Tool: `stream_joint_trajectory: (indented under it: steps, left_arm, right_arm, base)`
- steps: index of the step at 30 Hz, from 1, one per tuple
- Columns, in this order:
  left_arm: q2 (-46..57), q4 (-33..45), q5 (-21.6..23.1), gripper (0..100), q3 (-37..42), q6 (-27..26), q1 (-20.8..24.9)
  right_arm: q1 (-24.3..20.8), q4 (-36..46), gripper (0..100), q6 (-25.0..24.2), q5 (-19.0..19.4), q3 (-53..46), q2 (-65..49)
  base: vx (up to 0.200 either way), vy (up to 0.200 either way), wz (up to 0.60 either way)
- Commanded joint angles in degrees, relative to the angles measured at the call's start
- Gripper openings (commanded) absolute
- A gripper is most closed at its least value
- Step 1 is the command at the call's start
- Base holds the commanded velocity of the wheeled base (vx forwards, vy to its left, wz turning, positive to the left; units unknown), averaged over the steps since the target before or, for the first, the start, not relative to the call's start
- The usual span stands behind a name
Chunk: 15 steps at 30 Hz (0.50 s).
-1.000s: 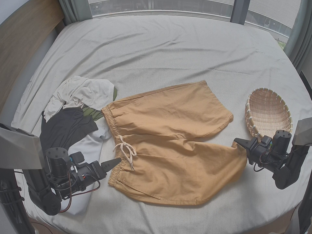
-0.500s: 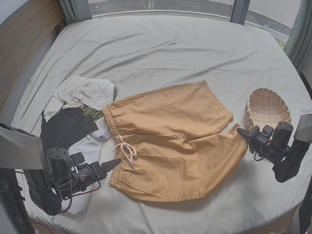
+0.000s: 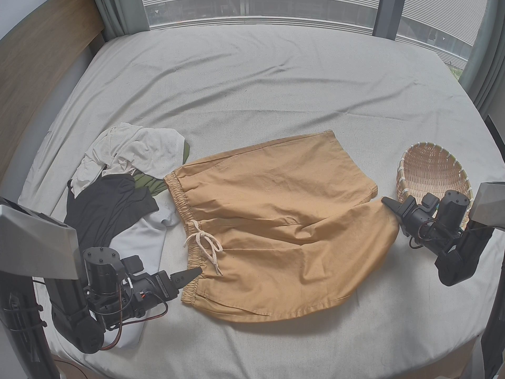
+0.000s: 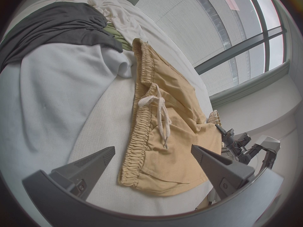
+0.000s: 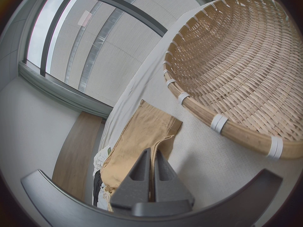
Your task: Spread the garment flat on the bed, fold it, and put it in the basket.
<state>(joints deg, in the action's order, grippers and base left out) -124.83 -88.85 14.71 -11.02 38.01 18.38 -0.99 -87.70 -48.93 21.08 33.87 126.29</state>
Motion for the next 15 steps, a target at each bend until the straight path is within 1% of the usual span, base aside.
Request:
stream_joint_trajectory:
  steps: [1, 3, 5, 6, 7, 10, 13, 15]
  left_arm:
    - [-2.26, -0.01, -0.12, 100, 0.47, 0.05, 0.16]
    - [-2.79, -0.01, -0.12, 100, 0.56, 0.13, 0.16]
    - [-2.87, -0.01, -0.12, 100, 0.56, 0.13, 0.16]
    - [-2.87, -0.01, -0.12, 100, 0.56, 0.13, 0.16]
    - [-2.87, -0.01, -0.04, 100, 0.65, 0.13, 0.16]
    - [-2.87, -0.01, -0.04, 100, 0.74, 0.13, 0.25]
    - [-2.87, -0.01, -0.12, 100, 0.82, 0.13, 0.25]
    - [-2.87, -0.01, -0.12, 100, 0.82, 0.13, 0.25]
  right_arm:
    - [0.2, -0.28, 0, 0.68, 0.02, 0.68, 0.71]
    - [0.2, -0.28, 0, 1.03, 0.02, 0.68, 0.71]
    - [0.11, -0.37, 0, 2.79, 0.02, 0.24, 0.44]
    - [0.02, -0.46, 0, 2.88, -0.07, 0.24, 0.36]
    - [-0.24, -0.54, 100, 3.05, -0.07, 0.24, -0.17]
    - [-0.86, -0.54, 100, 3.05, -0.16, -0.73, -4.21]
    - [-2.53, -0.46, 100, 3.05, -0.16, -1.52, -8.43]
    - [-2.62, -0.46, 100, 3.05, -0.16, -1.7, -8.78]
  base:
    - [0.0, 0.0, 0.0]
    - [0.0, 0.0, 0.0]
    - [0.0, 0.0, 0.0]
    - [0.0, 0.0, 0.0]
    - [0.0, 0.0, 0.0]
    - [0.0, 0.0, 0.0]
    - [0.0, 0.0, 0.0]
    - [0.0, 0.0, 0.0]
